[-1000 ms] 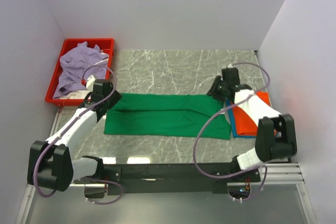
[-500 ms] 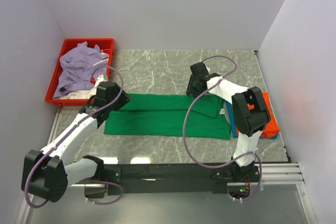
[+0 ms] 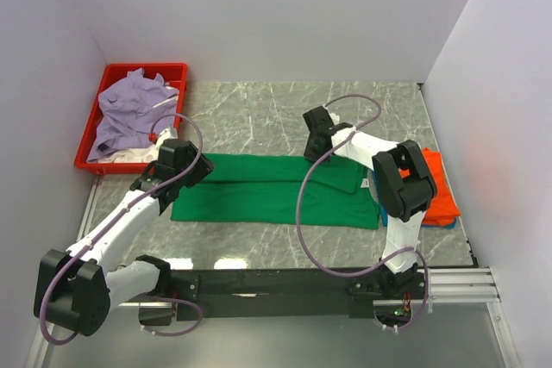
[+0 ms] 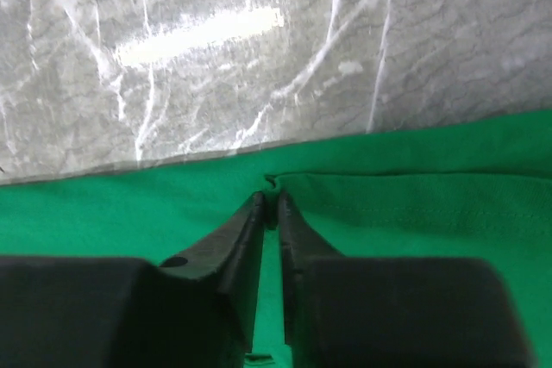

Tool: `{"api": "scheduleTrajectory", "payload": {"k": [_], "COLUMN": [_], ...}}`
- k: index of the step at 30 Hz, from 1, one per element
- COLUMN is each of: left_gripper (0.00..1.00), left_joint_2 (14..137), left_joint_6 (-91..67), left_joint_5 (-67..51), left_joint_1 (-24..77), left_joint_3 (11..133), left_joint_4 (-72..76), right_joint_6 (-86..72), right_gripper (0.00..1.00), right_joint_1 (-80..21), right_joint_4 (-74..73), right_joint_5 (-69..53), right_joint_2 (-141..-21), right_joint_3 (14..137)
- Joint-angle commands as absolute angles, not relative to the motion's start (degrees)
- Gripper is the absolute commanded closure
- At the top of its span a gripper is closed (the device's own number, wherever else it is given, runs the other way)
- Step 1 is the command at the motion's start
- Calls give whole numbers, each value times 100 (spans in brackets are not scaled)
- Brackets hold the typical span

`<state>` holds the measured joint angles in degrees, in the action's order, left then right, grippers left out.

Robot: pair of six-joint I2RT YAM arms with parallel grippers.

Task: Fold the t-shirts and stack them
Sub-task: Fold the tshirt

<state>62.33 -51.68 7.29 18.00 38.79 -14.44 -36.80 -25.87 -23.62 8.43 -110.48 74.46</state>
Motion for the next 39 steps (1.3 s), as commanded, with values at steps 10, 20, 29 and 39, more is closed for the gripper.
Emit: {"api": "scheduleTrajectory", "payload": {"k": [10, 20, 29, 39], "left_gripper": [49, 50, 49, 45], "left_joint_2": [6231, 6565, 7206, 8208], "left_joint_6": [-5080, -4992, -4615, -4052], "left_joint_5": [528, 361, -44, 307], "left_joint_1": [1863, 2056, 2626, 4068], "left_joint_3": [3815, 3815, 4086, 4965], "left_joint_4": [-1125, -880, -466, -185], "right_joint_6": [-4131, -4904, -5194, -4625], "right_gripper": [100, 100, 77, 55], "right_joint_1": [-2874, -3541, -3797, -3343], "right_joint_4": [-2083, -1311, -686, -1643], "right_joint_5": [1143, 1204, 1213, 1863], "right_joint_2": [-9484, -8315, -7419, -6100], "right_joint_3": [6189, 4730, 3701, 3612]}}
